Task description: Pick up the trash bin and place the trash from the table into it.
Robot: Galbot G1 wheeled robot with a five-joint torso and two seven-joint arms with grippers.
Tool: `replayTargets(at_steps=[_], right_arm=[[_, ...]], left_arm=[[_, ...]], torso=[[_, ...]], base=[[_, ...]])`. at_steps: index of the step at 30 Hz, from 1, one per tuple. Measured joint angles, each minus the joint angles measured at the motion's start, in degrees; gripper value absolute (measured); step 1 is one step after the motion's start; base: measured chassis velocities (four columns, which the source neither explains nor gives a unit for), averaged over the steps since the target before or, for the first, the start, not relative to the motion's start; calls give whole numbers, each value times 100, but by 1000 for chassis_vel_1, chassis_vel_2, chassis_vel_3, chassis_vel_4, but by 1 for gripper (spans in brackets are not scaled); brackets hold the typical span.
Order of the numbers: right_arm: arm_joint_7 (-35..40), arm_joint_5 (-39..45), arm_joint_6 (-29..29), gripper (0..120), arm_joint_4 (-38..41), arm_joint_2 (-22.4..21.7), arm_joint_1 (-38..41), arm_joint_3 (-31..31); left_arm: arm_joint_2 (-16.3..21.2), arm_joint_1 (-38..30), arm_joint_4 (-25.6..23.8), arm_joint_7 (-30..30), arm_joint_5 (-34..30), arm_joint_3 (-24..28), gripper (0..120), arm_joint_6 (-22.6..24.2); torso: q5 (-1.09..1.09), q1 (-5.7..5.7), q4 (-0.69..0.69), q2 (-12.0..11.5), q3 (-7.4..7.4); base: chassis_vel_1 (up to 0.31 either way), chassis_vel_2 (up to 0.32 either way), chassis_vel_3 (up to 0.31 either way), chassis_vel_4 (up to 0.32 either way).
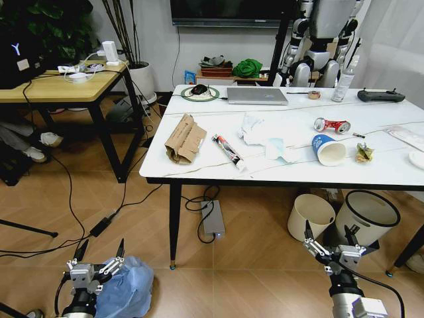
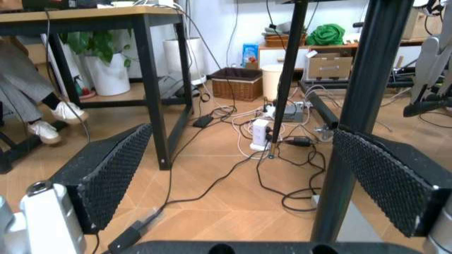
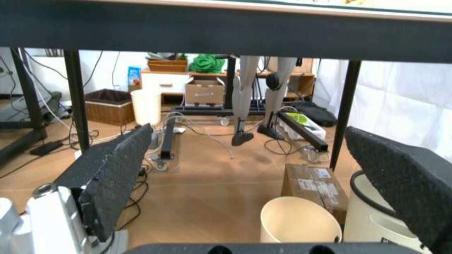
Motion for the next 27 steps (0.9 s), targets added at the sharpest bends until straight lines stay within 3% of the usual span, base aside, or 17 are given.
replayTargets(at_steps=[27], right_arm=[[-32, 43, 7, 100, -30, -1, -45, -105]], left_arm=[[-162, 26, 20, -126, -22, -5, 100, -104]], torso=[[0, -255, 0, -650, -394]], base=[[0, 0, 0, 0]])
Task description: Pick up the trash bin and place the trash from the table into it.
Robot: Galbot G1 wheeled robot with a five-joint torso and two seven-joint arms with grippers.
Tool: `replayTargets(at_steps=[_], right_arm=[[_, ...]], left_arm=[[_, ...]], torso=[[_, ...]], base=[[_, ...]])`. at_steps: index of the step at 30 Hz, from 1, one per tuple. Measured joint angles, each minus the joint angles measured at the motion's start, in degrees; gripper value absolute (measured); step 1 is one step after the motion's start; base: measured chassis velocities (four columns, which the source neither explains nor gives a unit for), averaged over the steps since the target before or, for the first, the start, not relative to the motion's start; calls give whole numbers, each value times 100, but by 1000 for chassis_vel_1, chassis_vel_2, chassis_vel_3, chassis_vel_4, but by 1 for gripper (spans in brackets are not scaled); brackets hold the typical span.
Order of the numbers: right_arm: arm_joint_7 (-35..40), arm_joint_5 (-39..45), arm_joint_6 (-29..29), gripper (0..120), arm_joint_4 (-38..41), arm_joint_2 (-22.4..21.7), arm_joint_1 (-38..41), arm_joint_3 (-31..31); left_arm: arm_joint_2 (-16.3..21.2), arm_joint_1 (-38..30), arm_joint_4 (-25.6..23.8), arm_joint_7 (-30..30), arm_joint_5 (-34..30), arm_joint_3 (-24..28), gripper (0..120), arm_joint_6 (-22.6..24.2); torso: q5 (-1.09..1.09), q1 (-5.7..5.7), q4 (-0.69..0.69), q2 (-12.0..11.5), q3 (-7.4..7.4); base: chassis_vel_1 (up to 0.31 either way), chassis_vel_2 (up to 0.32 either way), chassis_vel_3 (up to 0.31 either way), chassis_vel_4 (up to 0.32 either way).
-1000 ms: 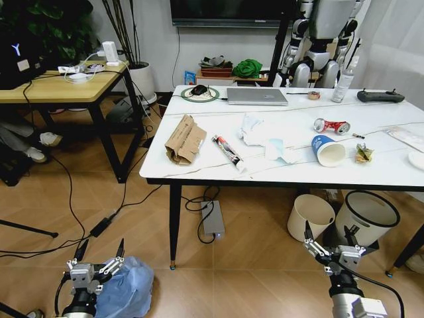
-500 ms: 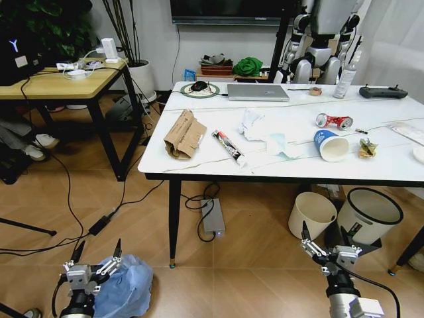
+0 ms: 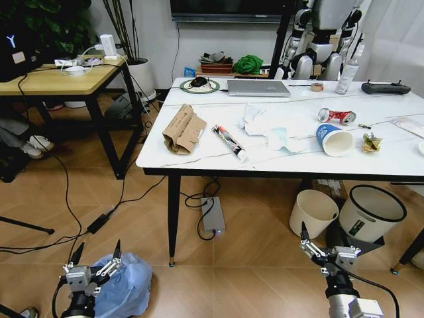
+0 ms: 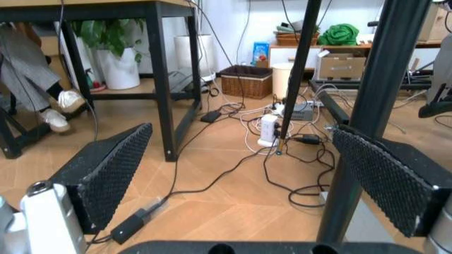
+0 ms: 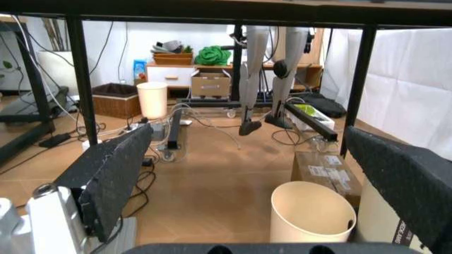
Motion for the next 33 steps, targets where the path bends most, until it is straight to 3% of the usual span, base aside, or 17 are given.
replayTargets(at_steps=[33], right_arm=[[-1, 11, 26, 100, -53, -1, 17, 3]], left_arm=[[-6, -36, -9, 19, 70, 29, 100, 29]], torso=[[0, -288, 0, -790, -502]], base=[[0, 0, 0, 0]])
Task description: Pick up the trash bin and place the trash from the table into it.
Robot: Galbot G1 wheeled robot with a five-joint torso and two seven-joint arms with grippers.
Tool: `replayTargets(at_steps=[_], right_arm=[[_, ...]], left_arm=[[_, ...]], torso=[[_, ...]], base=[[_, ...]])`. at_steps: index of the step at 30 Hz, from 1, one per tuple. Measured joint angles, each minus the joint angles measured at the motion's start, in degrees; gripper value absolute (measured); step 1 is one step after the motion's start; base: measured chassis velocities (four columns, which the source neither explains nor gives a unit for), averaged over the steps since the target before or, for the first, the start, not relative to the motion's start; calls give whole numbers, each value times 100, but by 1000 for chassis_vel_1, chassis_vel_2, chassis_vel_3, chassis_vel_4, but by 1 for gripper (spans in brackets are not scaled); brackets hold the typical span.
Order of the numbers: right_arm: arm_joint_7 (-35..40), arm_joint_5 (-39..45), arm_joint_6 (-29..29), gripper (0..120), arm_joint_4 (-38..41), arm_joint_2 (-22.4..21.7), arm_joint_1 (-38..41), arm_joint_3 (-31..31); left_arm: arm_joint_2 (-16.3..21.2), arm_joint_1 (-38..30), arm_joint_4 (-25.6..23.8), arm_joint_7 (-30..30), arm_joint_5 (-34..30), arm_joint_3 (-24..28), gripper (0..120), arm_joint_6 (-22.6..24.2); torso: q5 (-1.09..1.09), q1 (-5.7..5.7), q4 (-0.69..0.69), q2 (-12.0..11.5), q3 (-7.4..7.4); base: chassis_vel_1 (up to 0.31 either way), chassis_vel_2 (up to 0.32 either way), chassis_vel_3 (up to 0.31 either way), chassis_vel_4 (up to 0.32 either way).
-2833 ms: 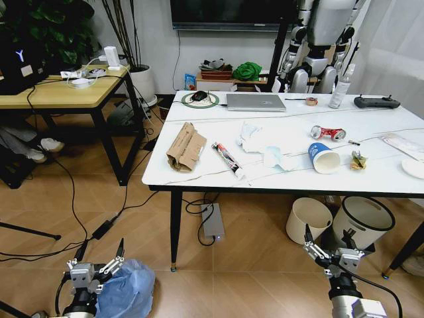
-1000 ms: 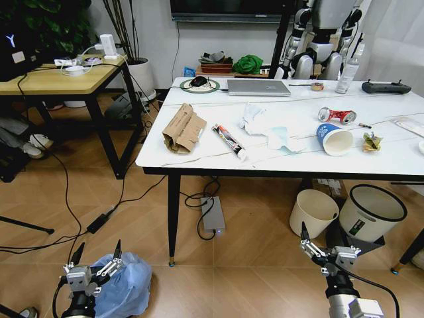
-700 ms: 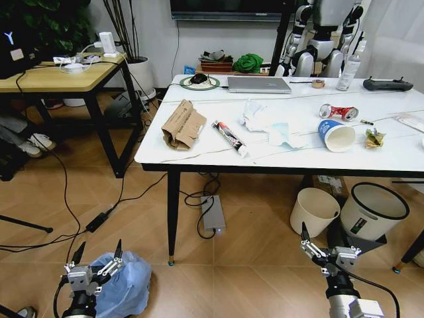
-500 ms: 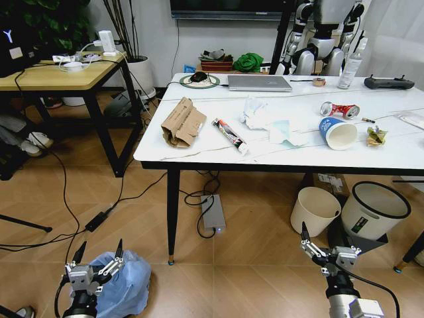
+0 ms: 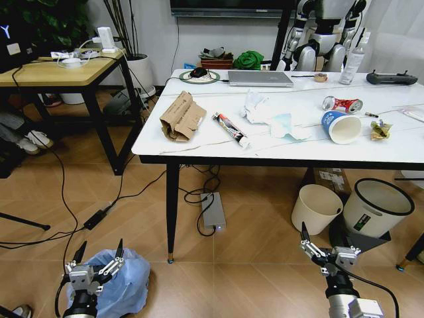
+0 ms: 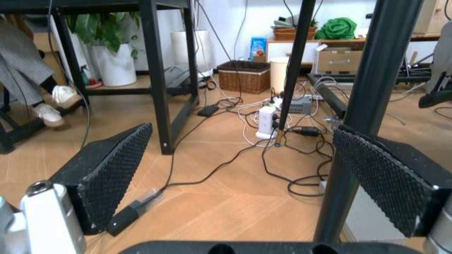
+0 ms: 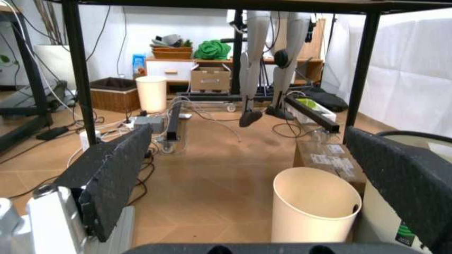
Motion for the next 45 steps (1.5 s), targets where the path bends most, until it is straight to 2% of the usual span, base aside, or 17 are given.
replayTargets(at_steps=[32, 45], right_arm=[[2, -22, 82, 100, -49, 0, -50, -18], [-2, -31, 115, 100, -99, 0, -50, -44]], left_arm=[[-10, 68, 44, 22, 15, -6, 100, -66], [17, 63, 268, -2, 15, -58, 100, -86]], torso=[[0, -240, 0, -721, -481], [0, -319, 0, -1019, -700]], base=[[0, 0, 0, 0], [0, 0, 0, 0]])
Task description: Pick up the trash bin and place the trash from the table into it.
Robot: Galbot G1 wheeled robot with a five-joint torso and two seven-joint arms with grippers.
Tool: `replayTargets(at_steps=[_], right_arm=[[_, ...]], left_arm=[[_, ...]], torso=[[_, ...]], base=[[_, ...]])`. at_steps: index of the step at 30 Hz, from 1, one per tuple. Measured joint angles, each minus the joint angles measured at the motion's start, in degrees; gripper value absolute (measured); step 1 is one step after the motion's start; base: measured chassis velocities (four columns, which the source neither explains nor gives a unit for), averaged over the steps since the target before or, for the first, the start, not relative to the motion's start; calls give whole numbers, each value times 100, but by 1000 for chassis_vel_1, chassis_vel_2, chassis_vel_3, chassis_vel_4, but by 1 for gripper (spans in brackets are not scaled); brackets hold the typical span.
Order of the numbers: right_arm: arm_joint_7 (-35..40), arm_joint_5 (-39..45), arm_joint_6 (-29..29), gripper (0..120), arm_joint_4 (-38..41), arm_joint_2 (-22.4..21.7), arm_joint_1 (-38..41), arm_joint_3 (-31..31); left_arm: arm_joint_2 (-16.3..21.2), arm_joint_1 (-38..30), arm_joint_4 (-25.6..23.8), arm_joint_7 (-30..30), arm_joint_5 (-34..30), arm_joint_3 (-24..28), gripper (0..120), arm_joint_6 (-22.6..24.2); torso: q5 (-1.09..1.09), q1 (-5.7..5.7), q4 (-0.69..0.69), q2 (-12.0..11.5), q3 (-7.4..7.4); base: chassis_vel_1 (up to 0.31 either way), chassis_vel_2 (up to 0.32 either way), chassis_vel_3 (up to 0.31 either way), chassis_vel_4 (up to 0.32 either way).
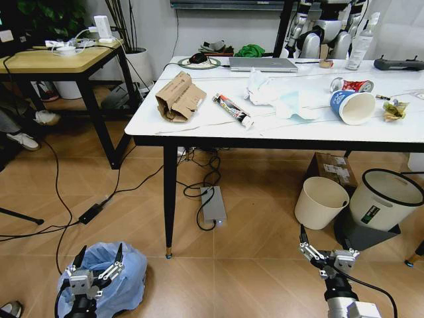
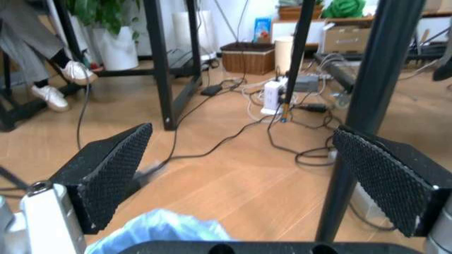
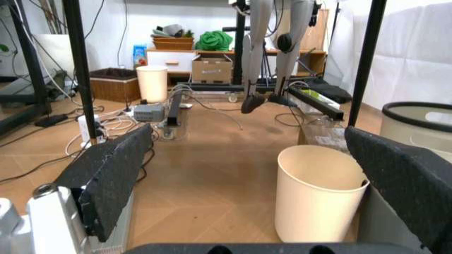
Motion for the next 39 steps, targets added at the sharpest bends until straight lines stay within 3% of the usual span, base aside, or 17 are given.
replayTargets(at_steps=[5, 11, 15, 16, 20, 26, 39], right_arm=[[-4, 2, 3, 100, -61, 0, 35, -26], [-10, 5, -3, 100, -186, 0, 158, -134], [-17, 8, 71, 100, -442, 0, 238, -264], [-17, 8, 71, 100, -442, 0, 238, -264], [-23, 42, 181, 100, -602, 0, 233, -265], [-34, 115, 225, 100, -670, 0, 232, -237], [-50, 176, 207, 100, -704, 0, 239, -226]], left_arm=[[96, 35, 136, -114, 37, -163, 100, 20], [330, 43, 448, -77, -189, -559, 100, 455], [658, -375, 1122, -94, -585, -999, 100, 1328], [658, -375, 1122, -94, -585, -999, 100, 1328], [857, -719, 1472, -106, -749, -1116, 100, 2131], [916, -1125, 1728, -105, -1084, -1131, 100, 2765], [894, -1474, 2386, -66, -1103, -1066, 100, 2980]], torso=[[-1, -33, 0, -82, -50], [0, -42, 1, -101, -59], [-1, -41, 0, -95, -52], [-1, -41, 0, -95, -52], [-1, -38, 0, -81, -43], [-1, -33, -2, -69, -36], [0, -27, 0, -52, -24]], base=[[0, 0, 0, 0], [0, 0, 0, 0], [0, 0, 0, 0], [0, 0, 0, 0], [0, 0, 0, 0], [0, 0, 0, 0], [0, 0, 0, 0]])
